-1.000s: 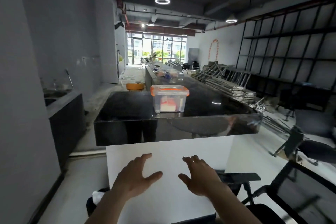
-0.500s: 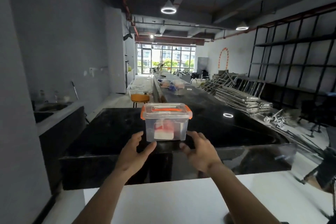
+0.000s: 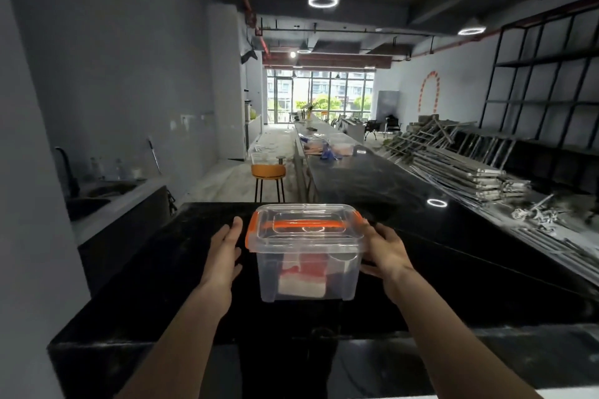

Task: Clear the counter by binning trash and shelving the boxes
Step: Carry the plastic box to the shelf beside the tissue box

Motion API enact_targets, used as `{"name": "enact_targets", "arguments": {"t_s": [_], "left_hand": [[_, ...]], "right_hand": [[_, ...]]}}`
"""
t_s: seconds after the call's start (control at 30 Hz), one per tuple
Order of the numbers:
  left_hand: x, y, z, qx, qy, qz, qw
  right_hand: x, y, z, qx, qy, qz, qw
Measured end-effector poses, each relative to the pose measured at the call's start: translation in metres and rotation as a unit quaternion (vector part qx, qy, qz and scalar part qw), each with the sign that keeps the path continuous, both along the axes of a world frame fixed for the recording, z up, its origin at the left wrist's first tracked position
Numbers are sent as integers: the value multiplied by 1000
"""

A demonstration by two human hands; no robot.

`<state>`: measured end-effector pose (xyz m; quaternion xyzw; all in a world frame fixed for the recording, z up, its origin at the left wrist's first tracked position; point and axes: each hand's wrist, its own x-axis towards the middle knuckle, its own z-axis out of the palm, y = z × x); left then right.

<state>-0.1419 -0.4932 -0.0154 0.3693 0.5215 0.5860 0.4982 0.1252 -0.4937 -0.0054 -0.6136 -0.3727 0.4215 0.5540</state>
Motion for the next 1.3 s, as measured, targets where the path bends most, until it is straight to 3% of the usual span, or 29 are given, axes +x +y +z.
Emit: {"name": "enact_targets", "arguments": {"t_s": [0.2,0.37,0.5,0.7,1.0,1.3], "left_hand": [[21,12,7,2,24,-66,998],[26,9,13,13,17,-51,998],[11,-5,16,27,-9,8,1000],[-47,-58,20,41,-24,118,992],[-184,-218,15,57,-1,289,956],[-316,-515,-12,48,-20,465,884]], "right_hand": [[-1,20,1,-5,-37,30,999],[-7,21,4,14,-63,29,998],[-32,22,14,45,-86,34,995],[-102,0,18,52,-77,123,988],[-264,-102,19,66,-86,261,959],[-450,-337,-3,82,-123,461,875]]}}
